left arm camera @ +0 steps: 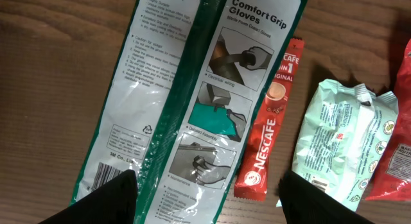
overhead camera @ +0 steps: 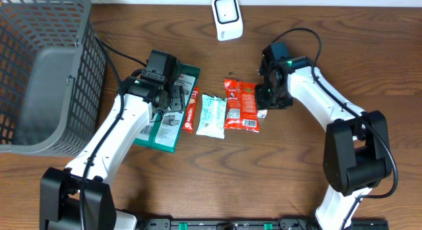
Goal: Scan the item barcode
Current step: 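Reach the right gripper toward the orange packet beside the red bag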
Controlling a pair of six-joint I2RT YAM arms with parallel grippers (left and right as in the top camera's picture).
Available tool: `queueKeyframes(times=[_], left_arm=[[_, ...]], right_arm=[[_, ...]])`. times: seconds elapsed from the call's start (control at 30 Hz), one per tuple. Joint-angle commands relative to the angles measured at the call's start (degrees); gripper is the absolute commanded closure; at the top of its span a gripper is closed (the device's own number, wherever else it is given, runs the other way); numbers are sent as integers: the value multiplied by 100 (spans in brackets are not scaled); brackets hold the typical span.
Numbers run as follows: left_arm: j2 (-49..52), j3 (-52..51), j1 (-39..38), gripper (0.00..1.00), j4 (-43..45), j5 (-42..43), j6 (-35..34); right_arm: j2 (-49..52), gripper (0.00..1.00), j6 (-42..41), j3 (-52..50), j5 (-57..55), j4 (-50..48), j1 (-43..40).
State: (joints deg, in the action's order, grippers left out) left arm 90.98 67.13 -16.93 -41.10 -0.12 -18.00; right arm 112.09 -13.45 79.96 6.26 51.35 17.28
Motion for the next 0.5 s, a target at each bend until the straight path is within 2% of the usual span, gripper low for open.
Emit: queueKeyframes(times=[0.0,0.07,0.13,0.17,0.47], left_arm=[[37,-22,13,29,-15,-11,15],[37,-22,13,29,-15,-11,15],[37,-22,13,29,-15,-11,15],[37,-22,13,29,-17,-11,15],[37,-22,13,29,-15,-11,13]], right_arm=[[94,64,-26,-28,-46,-44,44],[107,72,-24,-28,-46,-74,44],[107,88,-22,-26,-153,-68,44],[92,90,-24,-24,-291,-24,37],[-282,89,-24,28,-1331,584,-632]])
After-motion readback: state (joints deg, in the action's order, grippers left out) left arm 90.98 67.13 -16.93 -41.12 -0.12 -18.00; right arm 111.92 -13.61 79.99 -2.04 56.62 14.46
